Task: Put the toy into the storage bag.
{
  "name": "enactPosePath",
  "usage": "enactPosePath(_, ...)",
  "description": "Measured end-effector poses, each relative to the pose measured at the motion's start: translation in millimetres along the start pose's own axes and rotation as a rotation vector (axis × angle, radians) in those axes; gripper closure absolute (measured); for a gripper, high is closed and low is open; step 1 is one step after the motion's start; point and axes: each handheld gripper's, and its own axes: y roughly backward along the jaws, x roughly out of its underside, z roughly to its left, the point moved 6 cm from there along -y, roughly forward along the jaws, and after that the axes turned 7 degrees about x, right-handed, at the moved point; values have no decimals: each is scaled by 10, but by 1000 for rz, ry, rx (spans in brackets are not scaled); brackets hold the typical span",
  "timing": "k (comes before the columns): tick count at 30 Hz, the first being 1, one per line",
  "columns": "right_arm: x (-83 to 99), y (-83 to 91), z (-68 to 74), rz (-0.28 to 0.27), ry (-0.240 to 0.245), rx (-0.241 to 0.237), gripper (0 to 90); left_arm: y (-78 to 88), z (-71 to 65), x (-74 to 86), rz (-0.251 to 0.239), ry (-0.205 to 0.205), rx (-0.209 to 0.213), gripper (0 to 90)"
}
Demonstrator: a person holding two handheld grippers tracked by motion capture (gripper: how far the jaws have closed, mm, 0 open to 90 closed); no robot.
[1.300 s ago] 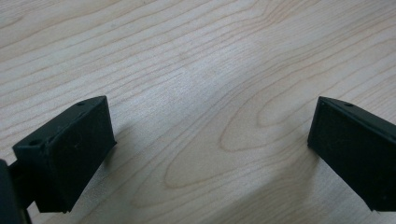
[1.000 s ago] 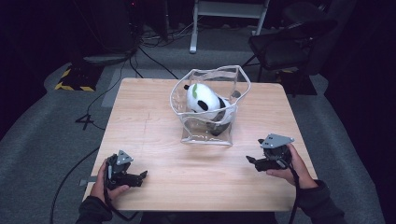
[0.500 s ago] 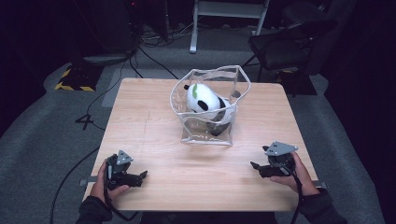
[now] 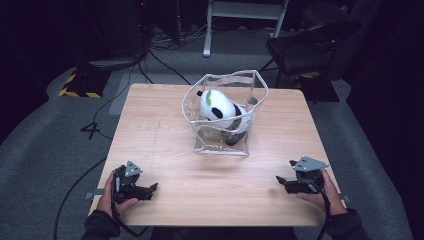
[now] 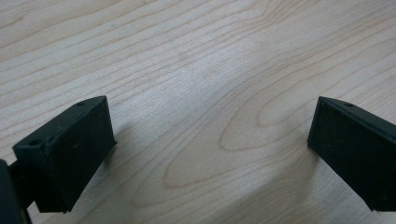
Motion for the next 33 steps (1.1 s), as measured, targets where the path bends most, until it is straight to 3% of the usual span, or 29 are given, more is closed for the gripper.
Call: enactPosePath(33, 638, 61, -282, 64, -179, -19, 224, 0, -1, 1, 2, 1, 1, 5)
